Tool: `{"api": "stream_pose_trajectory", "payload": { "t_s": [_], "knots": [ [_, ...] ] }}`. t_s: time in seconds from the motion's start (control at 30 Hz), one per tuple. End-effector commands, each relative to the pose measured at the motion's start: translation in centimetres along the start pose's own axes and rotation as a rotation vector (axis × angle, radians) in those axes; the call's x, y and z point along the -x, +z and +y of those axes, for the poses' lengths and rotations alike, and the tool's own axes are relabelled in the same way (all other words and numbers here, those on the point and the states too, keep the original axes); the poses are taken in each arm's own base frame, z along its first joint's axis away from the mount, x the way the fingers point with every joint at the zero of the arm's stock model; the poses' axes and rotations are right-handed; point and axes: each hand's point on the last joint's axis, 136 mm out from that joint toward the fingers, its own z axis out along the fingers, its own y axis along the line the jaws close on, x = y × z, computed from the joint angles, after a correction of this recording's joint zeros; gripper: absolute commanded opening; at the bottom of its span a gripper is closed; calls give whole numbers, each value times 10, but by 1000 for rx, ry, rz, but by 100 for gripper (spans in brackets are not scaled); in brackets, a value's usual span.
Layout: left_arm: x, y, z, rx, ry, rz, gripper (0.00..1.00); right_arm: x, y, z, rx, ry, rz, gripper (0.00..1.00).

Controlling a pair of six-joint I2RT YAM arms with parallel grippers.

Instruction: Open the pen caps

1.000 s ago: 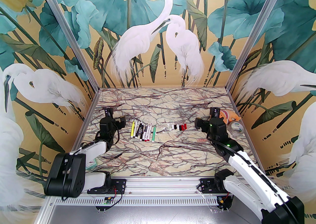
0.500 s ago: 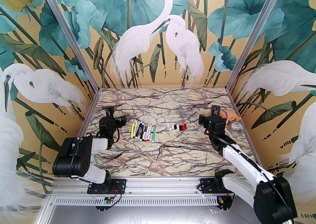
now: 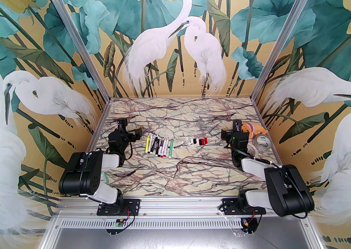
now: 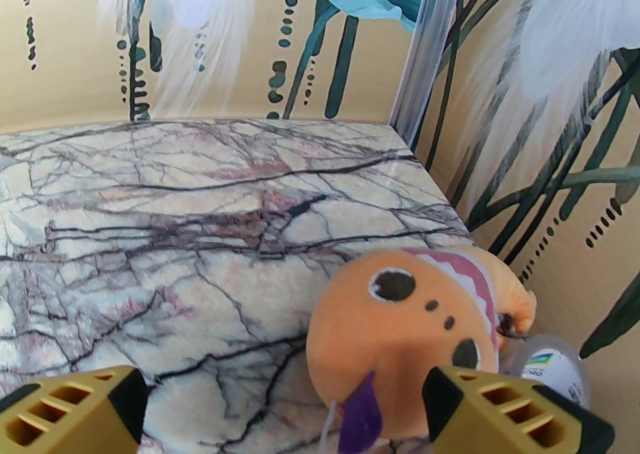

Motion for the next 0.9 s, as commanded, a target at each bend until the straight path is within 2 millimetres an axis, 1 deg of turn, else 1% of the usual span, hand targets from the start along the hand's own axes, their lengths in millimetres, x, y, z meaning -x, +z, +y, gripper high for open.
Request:
{"api": "stream_pose_trajectory", "payload": {
  "t_s": [0.0, 0.1, 0.17, 0.2, 0.23, 0.27, 0.33, 0.4, 0.53, 0.87],
  "knots": [
    [1, 2, 6, 32, -8, -1, 99, 14, 8, 6, 54, 33, -94, 99],
    [0, 2, 6, 32, -9, 2, 100, 4, 12, 4, 108, 75, -66, 99],
    [1, 2, 6, 33, -8, -1, 100, 0, 20, 3, 118, 93, -65, 99],
    [1, 2, 6, 34, -8, -1, 100, -2, 25, 3, 129, 97, -8, 99],
    [0, 2, 6, 33, -8, 0, 99, -2, 25, 3, 151, 106, -8, 99],
    [1, 2, 6, 33, -8, -2, 100, 0, 25, 0, 139, 113, -34, 99],
    [1, 2, 6, 32, -8, -1, 100, -1, 24, -5, 106, 127, -27, 99],
    [0, 2, 6, 33, -10, 3, 99, -1, 24, -4, 111, 122, -28, 99],
    [0, 2, 6, 34, -10, 1, 100, -1, 25, 6, 168, 96, -18, 99],
    [1, 2, 7, 34, -10, 0, 99, 0, 25, 7, 169, 97, -19, 99]
  ]
}}
